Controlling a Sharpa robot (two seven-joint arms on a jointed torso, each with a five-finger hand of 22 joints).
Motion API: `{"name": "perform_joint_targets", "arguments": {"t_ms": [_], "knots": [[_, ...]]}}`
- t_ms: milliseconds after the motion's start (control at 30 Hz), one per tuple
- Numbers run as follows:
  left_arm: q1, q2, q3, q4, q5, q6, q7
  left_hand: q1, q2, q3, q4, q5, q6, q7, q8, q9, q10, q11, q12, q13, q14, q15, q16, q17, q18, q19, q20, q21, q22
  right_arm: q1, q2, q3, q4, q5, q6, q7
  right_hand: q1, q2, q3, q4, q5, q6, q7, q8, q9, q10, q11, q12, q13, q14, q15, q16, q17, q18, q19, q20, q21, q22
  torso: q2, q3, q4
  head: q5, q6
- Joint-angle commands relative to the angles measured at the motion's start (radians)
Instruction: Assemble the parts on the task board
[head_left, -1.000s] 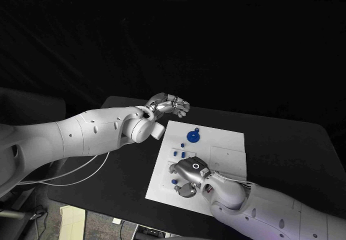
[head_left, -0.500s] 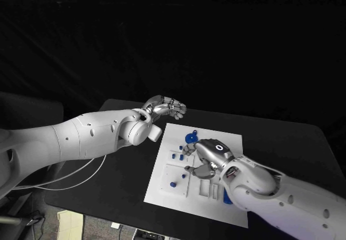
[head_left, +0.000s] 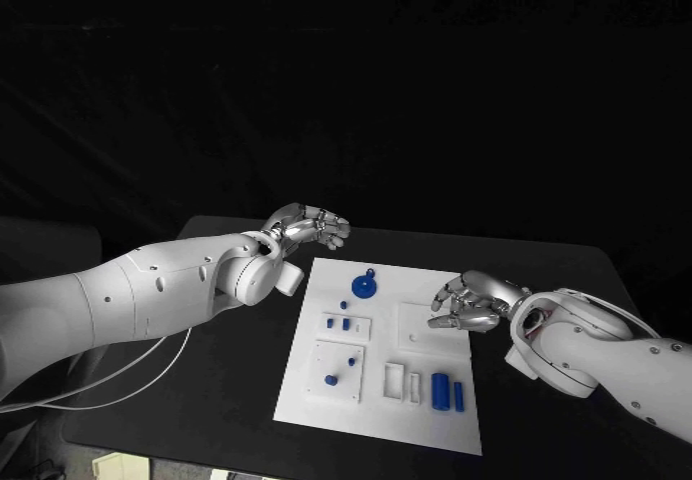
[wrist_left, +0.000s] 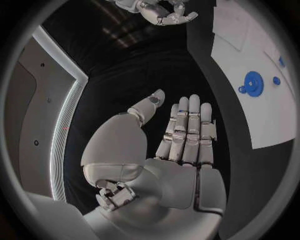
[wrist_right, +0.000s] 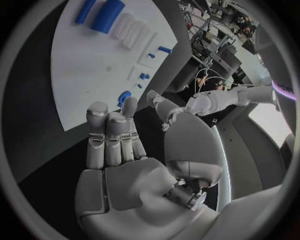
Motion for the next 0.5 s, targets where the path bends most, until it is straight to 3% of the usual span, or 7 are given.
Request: {"name": "perform_joint_targets", "arguments": {"t_ms": [33, 133, 233, 367, 400, 433, 500], "knots": [[-0.004, 0.005, 0.000, -0.002, 0.008, 0.019, 0.014, -0.007, -0.001, -0.003, 0.003, -0.002, -0.007, -0.003, 0.003, -0.001, -0.007, 0.000, -0.001, -0.001, 0.003, 0.001, -0.006, 0.002, 0.014, -0.002, 0.002, -0.006, 0.001, -0.001, -0.010, -0.005, 0.010, 0.101, 0.152, -0.135, -0.020, 0.011, 0.010, 0.020, -0.002, 0.010, -0.003, 0.004, 0.014, -0.040, -0.006, 0.136, 0.115, -0.004, -0.009, 0.019, 0.020, 0.083, 0.004, -0.007, 0.012, 0.023, -0.008, 0.0078, -0.0051, -0.020, -0.001], [-0.008, 0.005, 0.000, -0.002, 0.009, 0.020, 0.014, -0.007, -0.001, -0.003, 0.003, -0.002, -0.007, -0.003, 0.003, -0.001, -0.007, 0.000, -0.001, -0.001, 0.003, 0.001, -0.006, 0.002, 0.014, -0.002, 0.002, -0.006, 0.001, -0.001, -0.027, -0.021, 0.016, 0.125, 0.201, -0.208, -0.049, 0.041, 0.015, 0.033, -0.011, 0.016, -0.008, 0.008, 0.036, -0.062, -0.010, 0.232, 0.200, -0.010, -0.005, 0.045, 0.050, 0.083, 0.004, -0.013, 0.038, 0.024, -0.011, 0.0109, -0.0059, -0.039, -0.008], [-0.011, 0.005, 0.000, -0.001, 0.012, 0.022, 0.014, -0.008, 0.000, -0.004, 0.004, -0.002, -0.007, -0.002, 0.003, -0.001, -0.007, 0.000, -0.001, -0.001, 0.003, 0.001, -0.007, 0.003, 0.014, -0.002, 0.002, -0.006, 0.001, -0.001, -0.043, -0.041, 0.022, 0.143, 0.240, -0.259, -0.076, 0.050, 0.017, 0.045, -0.014, 0.021, -0.007, 0.009, 0.047, -0.058, -0.009, 0.265, 0.227, -0.011, -0.010, 0.055, 0.063, 0.083, 0.003, -0.015, 0.050, 0.023, -0.015, 0.0117, -0.0084, -0.054, -0.013], [-0.012, 0.007, 0.000, -0.003, 0.013, 0.023, 0.013, -0.009, 0.000, -0.004, 0.004, -0.002, -0.007, -0.002, 0.003, -0.002, -0.007, 0.000, -0.001, -0.002, 0.003, 0.001, -0.007, 0.004, 0.014, -0.002, 0.002, -0.006, 0.001, -0.002, -0.056, -0.067, 0.036, 0.165, 0.253, -0.287, -0.122, 0.071, 0.012, 0.064, -0.023, 0.030, -0.008, 0.012, 0.057, -0.061, -0.011, 0.289, 0.251, -0.014, -0.012, 0.064, 0.077, 0.083, -0.001, -0.018, 0.060, 0.023, -0.018, 0.0111, -0.0116, -0.061, -0.020], [-0.012, 0.008, 0.000, -0.003, 0.014, 0.024, 0.013, -0.010, 0.000, -0.004, 0.004, -0.002, -0.007, -0.002, 0.003, -0.002, -0.007, 0.000, -0.001, -0.002, 0.003, 0.001, -0.007, 0.004, 0.014, -0.002, 0.002, -0.006, 0.002, -0.002, -0.058, -0.070, 0.040, 0.167, 0.257, -0.291, -0.130, 0.074, 0.013, 0.065, -0.025, 0.031, -0.009, 0.011, 0.060, -0.063, -0.012, 0.291, 0.255, -0.015, -0.013, 0.065, 0.081, 0.083, -0.002, -0.019, 0.063, 0.023, -0.018, 0.0106, -0.0107, -0.064, -0.020], [-0.013, 0.010, 0.000, -0.004, 0.014, 0.025, 0.013, -0.010, 0.000, -0.005, 0.004, -0.002, -0.007, -0.002, 0.003, -0.002, -0.007, 0.000, -0.001, -0.002, 0.003, 0.001, -0.008, 0.004, 0.014, -0.002, 0.002, -0.006, 0.002, -0.003, -0.061, -0.076, 0.048, 0.175, 0.255, -0.300, -0.142, 0.079, 0.014, 0.069, -0.026, 0.033, -0.010, 0.011, 0.063, -0.065, -0.013, 0.294, 0.260, -0.016, -0.014, 0.067, 0.085, 0.083, -0.004, -0.020, 0.068, 0.023, -0.012, 0.0051, 0.0059, -0.083, -0.015], [-0.013, 0.012, 0.000, -0.004, 0.015, 0.026, 0.012, -0.010, 0.000, -0.005, 0.004, -0.002, -0.007, -0.002, 0.003, -0.002, -0.007, 0.000, -0.001, -0.002, 0.003, 0.001, -0.008, 0.004, 0.014, -0.002, 0.002, -0.006, 0.002, -0.005, -0.061, -0.084, 0.053, 0.185, 0.253, -0.309, -0.157, 0.086, 0.015, 0.071, -0.030, 0.035, -0.011, 0.011, 0.067, -0.065, -0.013, 0.298, 0.265, -0.016, -0.014, 0.070, 0.091, 0.083, -0.005, -0.021, 0.073, 0.023, -0.013, 0.0045, 0.0058, -0.085, -0.018]]}}
